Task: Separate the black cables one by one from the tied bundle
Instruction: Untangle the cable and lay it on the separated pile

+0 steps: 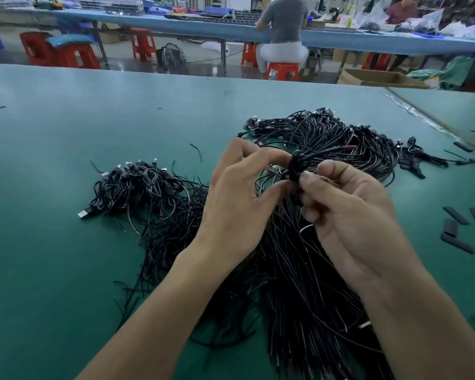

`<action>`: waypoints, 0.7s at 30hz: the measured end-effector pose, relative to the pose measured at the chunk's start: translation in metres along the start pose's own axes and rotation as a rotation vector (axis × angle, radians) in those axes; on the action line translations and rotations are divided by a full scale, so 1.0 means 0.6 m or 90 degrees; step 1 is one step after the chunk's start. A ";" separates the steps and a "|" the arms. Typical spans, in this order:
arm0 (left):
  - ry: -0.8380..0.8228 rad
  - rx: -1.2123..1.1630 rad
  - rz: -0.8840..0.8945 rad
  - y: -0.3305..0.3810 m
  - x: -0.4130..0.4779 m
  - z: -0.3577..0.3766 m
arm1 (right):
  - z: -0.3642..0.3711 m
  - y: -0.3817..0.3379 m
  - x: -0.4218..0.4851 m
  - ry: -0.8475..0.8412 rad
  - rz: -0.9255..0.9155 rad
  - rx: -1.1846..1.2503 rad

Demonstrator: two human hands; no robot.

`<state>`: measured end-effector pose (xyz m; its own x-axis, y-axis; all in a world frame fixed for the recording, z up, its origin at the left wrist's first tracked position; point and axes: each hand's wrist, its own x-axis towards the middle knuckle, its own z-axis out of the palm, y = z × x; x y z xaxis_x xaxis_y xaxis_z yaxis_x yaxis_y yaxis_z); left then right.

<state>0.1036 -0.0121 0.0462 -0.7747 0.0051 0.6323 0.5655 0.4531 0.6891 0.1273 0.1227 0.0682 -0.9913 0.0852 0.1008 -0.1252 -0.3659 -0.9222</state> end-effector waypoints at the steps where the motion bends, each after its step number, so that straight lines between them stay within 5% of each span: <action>1: -0.018 -0.031 -0.011 -0.001 0.000 -0.001 | -0.001 0.001 0.002 -0.001 0.010 0.015; 6: -0.135 -0.157 -0.108 0.007 -0.002 0.004 | -0.013 0.014 0.011 0.011 -0.070 -0.087; 10: -0.109 -0.316 -0.209 0.008 0.003 0.004 | -0.019 0.025 0.015 -0.013 -0.153 -0.210; 21: -0.151 -0.302 -0.204 -0.001 0.004 0.003 | -0.028 0.028 0.018 -0.003 -0.188 -0.342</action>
<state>0.1009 -0.0109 0.0467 -0.9379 0.1573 0.3091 0.3158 0.0190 0.9486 0.1153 0.1329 0.0478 -0.9183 0.1070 0.3812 -0.3573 0.1912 -0.9142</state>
